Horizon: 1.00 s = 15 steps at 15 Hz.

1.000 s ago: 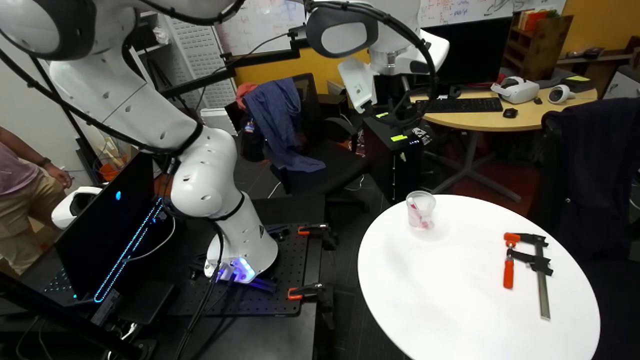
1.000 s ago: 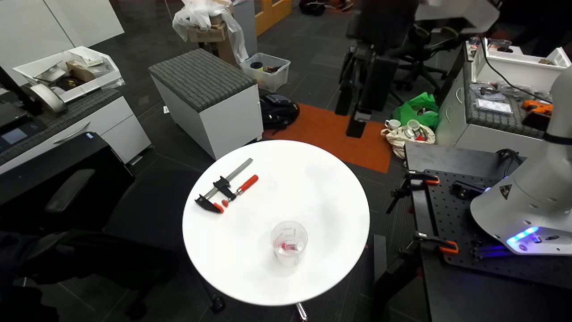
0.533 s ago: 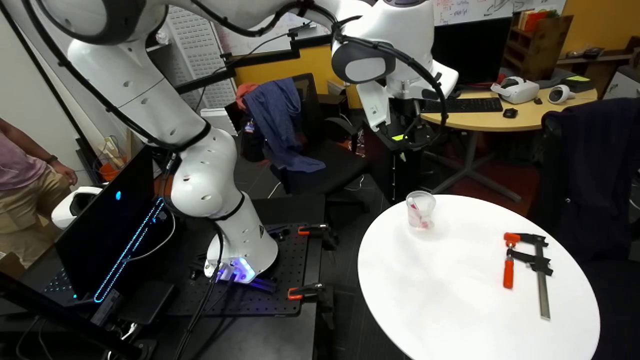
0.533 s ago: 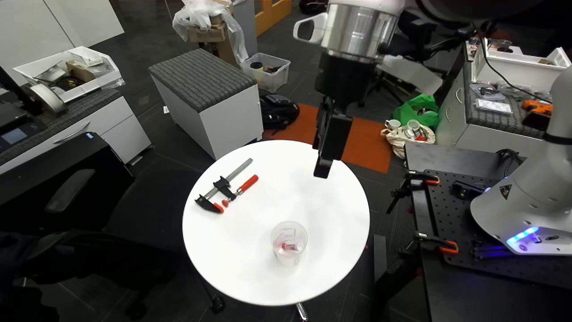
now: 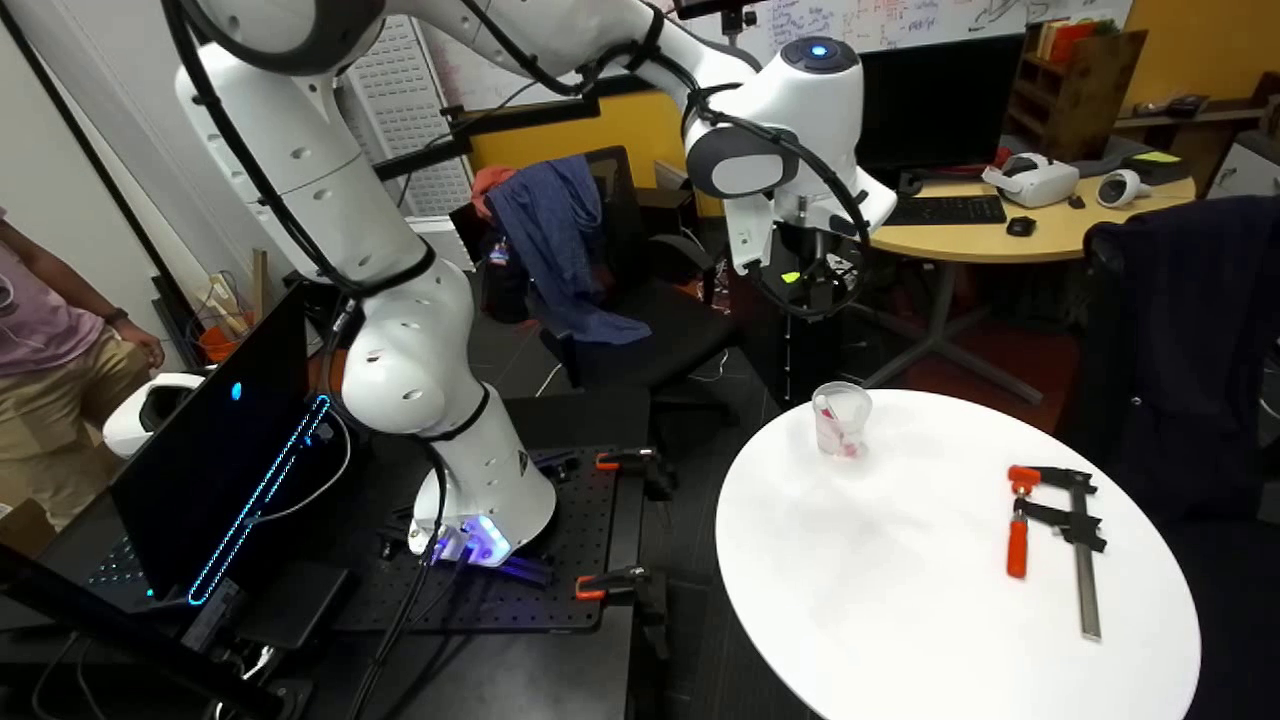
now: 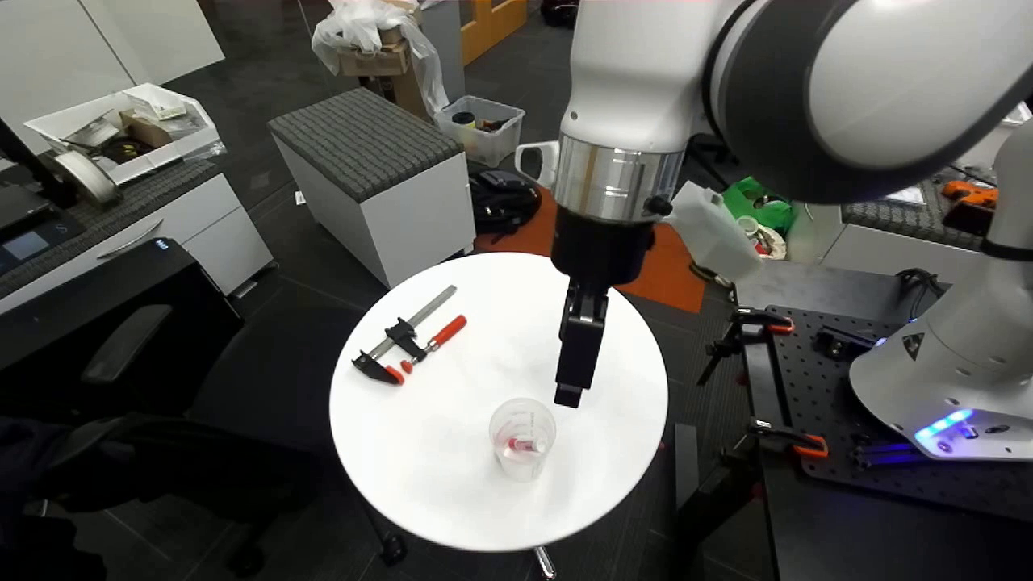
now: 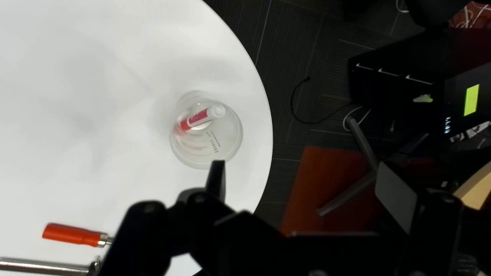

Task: Remove the marker from the cup

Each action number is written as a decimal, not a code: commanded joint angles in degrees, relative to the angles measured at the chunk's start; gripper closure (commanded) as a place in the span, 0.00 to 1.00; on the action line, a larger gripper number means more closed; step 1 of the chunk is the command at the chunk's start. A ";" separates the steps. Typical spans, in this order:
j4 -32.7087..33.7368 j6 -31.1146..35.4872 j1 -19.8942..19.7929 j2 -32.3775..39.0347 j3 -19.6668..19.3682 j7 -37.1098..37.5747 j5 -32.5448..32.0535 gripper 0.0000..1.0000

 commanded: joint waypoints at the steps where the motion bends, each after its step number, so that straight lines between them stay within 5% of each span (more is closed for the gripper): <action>1: 1.87 1.81 -0.29 3.98 1.72 6.39 -1.99 0.00; 15: 6.93 6.71 -0.06 16.66 -0.05 27.06 -17.89 0.00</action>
